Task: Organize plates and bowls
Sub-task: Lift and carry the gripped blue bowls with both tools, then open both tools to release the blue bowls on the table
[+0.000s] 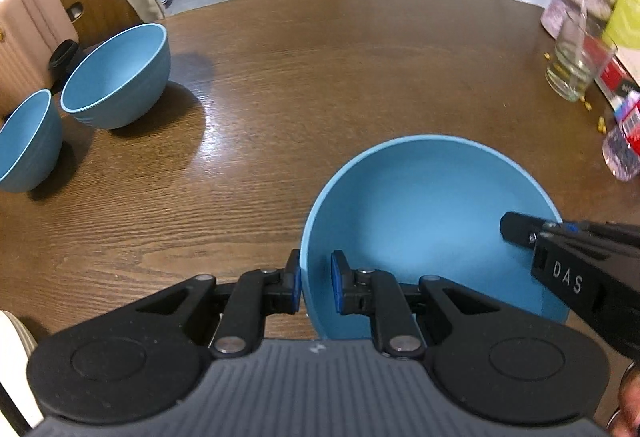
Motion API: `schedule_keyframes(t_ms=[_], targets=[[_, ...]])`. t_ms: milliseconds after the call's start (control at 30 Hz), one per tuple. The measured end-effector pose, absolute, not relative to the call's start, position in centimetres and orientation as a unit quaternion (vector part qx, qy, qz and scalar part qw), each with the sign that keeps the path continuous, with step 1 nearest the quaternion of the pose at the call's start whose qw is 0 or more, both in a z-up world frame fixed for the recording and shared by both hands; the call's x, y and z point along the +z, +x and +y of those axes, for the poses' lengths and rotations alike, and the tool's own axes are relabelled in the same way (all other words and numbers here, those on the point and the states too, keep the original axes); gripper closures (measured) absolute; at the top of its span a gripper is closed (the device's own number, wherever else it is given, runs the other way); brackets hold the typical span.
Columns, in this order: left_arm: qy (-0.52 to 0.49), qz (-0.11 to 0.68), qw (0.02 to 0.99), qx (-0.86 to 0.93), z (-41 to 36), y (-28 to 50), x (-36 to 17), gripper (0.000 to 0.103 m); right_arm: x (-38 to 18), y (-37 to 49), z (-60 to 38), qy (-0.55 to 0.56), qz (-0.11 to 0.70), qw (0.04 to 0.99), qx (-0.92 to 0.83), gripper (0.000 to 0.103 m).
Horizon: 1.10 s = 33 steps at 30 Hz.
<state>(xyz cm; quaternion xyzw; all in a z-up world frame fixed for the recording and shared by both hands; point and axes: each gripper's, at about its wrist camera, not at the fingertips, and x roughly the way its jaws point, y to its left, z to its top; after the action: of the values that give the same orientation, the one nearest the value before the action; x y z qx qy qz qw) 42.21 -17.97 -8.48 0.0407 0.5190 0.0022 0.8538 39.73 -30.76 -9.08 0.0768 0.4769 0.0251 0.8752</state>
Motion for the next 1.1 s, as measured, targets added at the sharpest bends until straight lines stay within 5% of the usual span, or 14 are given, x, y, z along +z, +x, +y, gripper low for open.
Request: schedule_keyframes(t_ms=[667,800,833,967,1100], targets=[[0.059,0.527,0.848,-0.011,-18.9,41.1,-9.2,0.087,-10.4,38.5,-31.9,0.088,0.478,0.874,0.022,0.094],[0.054,0.52,0.852,-0.005,-18.5,40.9,-8.8,0.072,-10.0,38.3,-32.2,0.097,0.477,0.873,0.021,0.087],[0.053,0.517,0.854,-0.002,-18.4,40.8,-8.6,0.063,-9.8,38.2,-32.3,0.098,0.475,0.874,0.022,0.084],[0.046,0.505,0.862,0.006,-17.7,40.3,-7.8,0.048,-8.9,37.6,-32.5,0.103,0.462,0.881,0.024,0.042],[0.039,0.493,0.869,0.013,-16.8,39.6,-7.1,0.026,-8.0,36.9,-32.7,0.113,0.451,0.885,0.026,0.017]])
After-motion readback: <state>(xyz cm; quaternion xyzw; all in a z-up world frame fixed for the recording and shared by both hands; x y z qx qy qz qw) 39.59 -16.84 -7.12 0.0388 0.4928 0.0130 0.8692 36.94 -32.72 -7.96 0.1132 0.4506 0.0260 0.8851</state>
